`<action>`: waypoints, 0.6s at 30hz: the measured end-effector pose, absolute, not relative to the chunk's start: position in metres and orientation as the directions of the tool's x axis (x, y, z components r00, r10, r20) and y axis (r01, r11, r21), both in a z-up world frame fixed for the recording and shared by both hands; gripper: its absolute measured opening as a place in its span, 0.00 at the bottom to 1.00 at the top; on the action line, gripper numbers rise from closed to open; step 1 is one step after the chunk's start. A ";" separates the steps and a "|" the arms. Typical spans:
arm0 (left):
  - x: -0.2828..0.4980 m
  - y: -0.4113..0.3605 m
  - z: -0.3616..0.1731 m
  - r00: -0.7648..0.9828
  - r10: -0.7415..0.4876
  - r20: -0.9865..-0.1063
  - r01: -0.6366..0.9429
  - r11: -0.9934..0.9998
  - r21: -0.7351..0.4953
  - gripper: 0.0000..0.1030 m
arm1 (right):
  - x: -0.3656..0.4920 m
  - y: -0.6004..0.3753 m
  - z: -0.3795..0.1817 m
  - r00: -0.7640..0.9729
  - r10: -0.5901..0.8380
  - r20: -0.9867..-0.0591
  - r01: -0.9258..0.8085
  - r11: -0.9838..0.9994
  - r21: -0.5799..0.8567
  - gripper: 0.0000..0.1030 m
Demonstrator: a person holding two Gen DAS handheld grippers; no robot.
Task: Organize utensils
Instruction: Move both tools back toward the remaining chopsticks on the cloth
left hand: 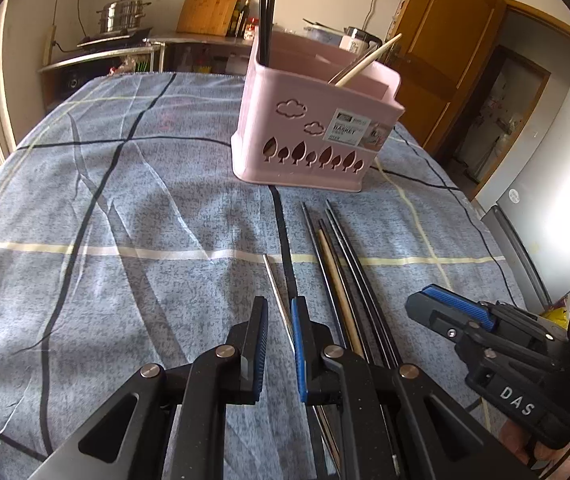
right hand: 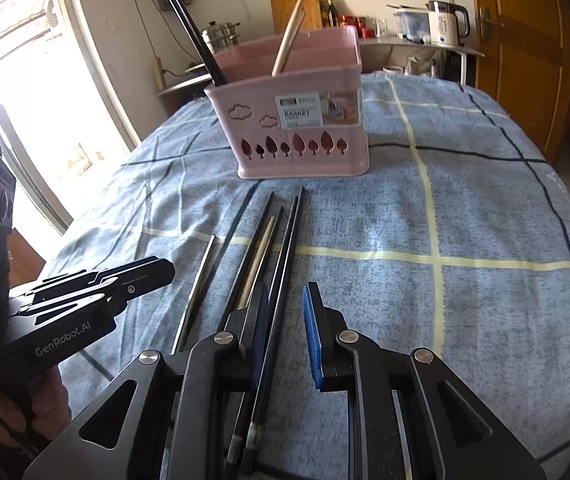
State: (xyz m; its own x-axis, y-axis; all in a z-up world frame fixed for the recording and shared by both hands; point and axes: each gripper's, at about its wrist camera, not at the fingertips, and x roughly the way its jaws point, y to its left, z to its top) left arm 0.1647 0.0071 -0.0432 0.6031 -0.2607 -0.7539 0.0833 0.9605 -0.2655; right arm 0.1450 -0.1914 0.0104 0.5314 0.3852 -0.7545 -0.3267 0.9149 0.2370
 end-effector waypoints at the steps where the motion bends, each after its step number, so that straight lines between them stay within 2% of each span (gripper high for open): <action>1: 0.168 0.006 -0.045 0.598 -0.261 -0.758 0.082 0.960 -0.267 0.11 | 0.148 -0.191 0.008 0.525 0.383 -0.760 -0.324 0.916 0.238 0.18; 11: 0.185 0.003 -0.061 0.564 -0.256 -0.785 0.054 0.960 -0.273 0.13 | 0.171 -0.182 -0.012 0.484 0.368 -0.794 -0.305 0.921 0.241 0.18; 18: 0.189 -0.007 -0.060 0.578 -0.215 -0.787 0.061 0.973 -0.221 0.15 | 0.176 -0.175 -0.011 0.490 0.334 -0.806 -0.309 0.930 0.198 0.18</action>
State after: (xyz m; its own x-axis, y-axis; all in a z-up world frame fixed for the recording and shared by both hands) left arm 0.1892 -0.0070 -0.0604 0.5780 -0.2150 -0.7872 0.0614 0.9734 -0.2208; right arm 0.1764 -0.1747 -0.0114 0.4896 0.3336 -0.8056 -0.3086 0.9304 0.1978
